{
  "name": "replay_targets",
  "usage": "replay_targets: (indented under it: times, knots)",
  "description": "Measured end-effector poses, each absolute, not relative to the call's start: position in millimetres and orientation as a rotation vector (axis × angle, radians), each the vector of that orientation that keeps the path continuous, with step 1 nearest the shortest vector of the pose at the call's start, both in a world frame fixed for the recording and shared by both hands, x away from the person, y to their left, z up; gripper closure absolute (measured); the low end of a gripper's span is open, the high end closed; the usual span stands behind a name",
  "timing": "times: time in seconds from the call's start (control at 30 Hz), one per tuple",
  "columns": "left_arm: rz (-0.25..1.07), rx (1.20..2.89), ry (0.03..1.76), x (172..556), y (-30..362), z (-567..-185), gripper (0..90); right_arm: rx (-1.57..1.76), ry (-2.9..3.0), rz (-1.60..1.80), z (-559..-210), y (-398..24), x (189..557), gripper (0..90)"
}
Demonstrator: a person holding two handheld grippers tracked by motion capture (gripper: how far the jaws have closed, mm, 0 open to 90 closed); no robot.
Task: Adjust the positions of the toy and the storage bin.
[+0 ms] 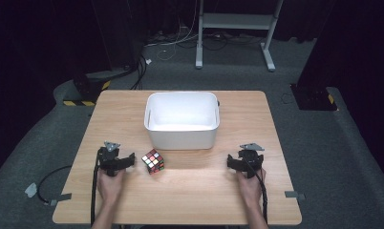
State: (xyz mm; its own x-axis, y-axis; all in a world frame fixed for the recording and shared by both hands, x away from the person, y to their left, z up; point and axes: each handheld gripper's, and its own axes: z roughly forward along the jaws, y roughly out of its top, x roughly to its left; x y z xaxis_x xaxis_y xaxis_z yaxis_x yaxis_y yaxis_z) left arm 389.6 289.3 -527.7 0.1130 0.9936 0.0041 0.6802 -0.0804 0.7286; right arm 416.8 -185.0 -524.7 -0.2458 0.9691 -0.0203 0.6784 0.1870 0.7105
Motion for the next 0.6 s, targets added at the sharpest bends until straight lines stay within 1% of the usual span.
replay_targets:
  times: [0.3,0.6]
  knots:
    - [0.698,1.828,1.616,390.3,288.9,-528.0,14.3,1.54,1.996,0.815,-524.7,-184.9,416.9,14.4]
    - [0.705,1.821,1.627,388.6,287.8,-527.8,15.4,1.535,2.001,0.821,-524.5,-184.5,416.8,15.6]
